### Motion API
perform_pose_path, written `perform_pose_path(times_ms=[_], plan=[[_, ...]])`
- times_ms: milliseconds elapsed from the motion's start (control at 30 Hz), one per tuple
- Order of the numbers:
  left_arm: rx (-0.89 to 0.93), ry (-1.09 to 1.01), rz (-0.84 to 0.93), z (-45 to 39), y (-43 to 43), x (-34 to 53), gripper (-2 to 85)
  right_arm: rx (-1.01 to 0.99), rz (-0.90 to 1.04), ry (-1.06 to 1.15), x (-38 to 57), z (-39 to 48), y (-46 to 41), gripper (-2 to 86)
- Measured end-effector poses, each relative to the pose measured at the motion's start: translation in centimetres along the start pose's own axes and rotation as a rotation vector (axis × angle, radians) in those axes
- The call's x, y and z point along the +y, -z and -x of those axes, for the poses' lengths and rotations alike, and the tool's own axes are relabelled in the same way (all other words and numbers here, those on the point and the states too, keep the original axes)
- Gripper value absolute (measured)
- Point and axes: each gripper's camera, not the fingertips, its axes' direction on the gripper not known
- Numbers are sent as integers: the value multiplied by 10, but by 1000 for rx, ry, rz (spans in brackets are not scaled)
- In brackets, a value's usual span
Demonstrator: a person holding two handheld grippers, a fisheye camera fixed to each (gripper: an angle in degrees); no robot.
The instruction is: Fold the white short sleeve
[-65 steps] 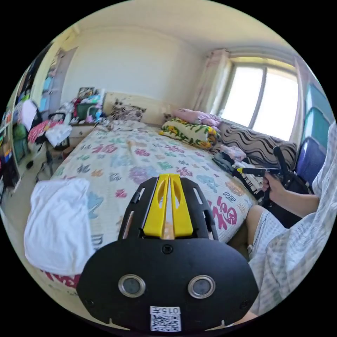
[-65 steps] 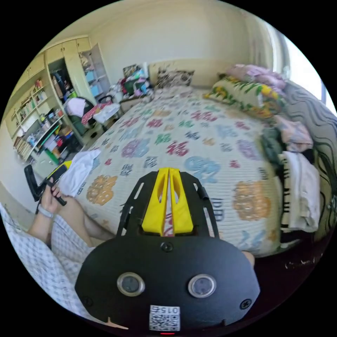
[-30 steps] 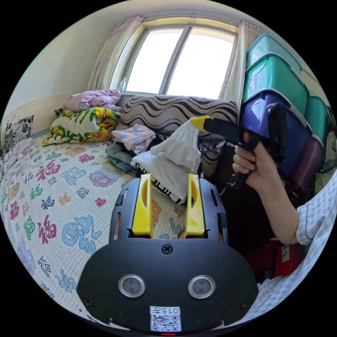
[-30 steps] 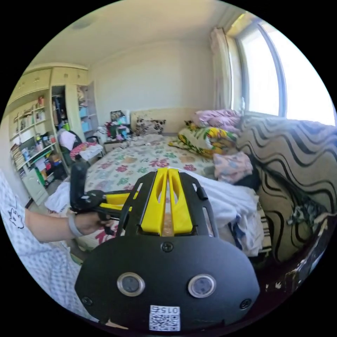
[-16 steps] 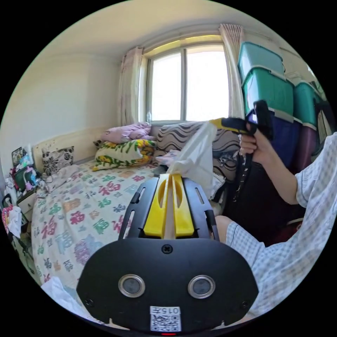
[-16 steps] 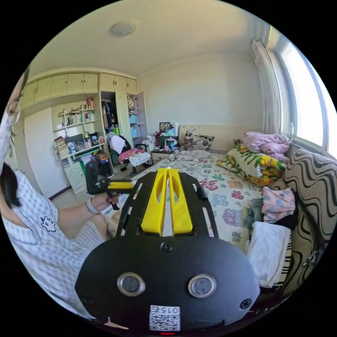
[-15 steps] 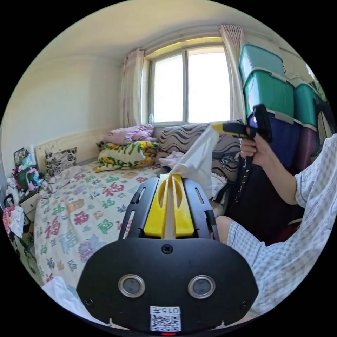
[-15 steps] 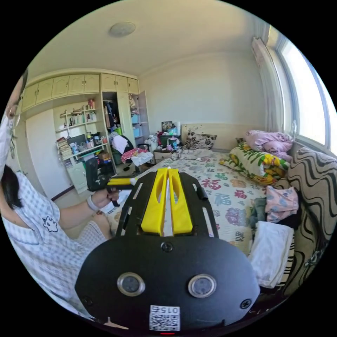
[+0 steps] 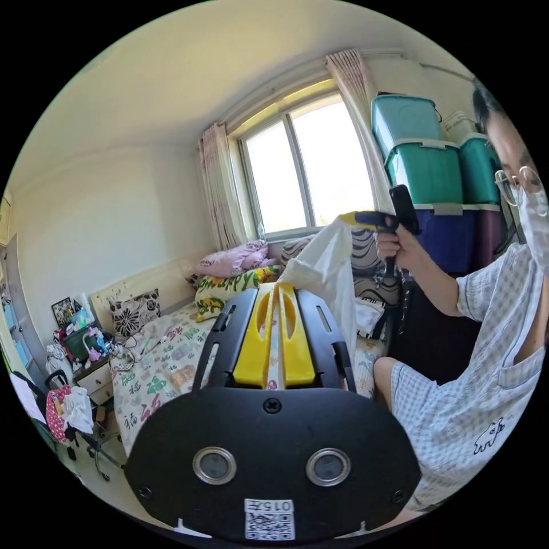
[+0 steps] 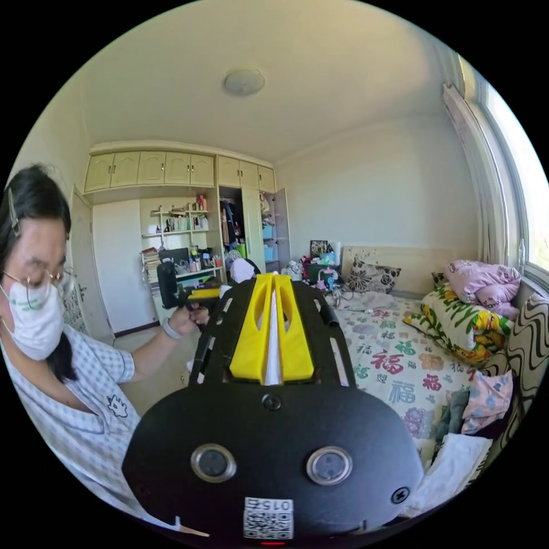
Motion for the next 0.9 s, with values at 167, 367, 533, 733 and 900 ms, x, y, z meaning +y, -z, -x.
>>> perform_pose_path(times_ms=[167,367,533,733,900], plan=[[178,196,59,-31,-60,90,88,-32,-16,10,-19,7,-3,-10],[159,389,55,-87,-108,169,83,-28,89,-38,-16,-1,-21,-10],[219,454,128,-96,-137,168,103,-41,69,-73,-17,-17,-10,-10],[96,497,187,-82,-132,173,78,-48,46,-128,-13,-41,3,-10],[153,503,175,-70,-120,175,-4,73,97,-137,-5,-64,11,-10]])
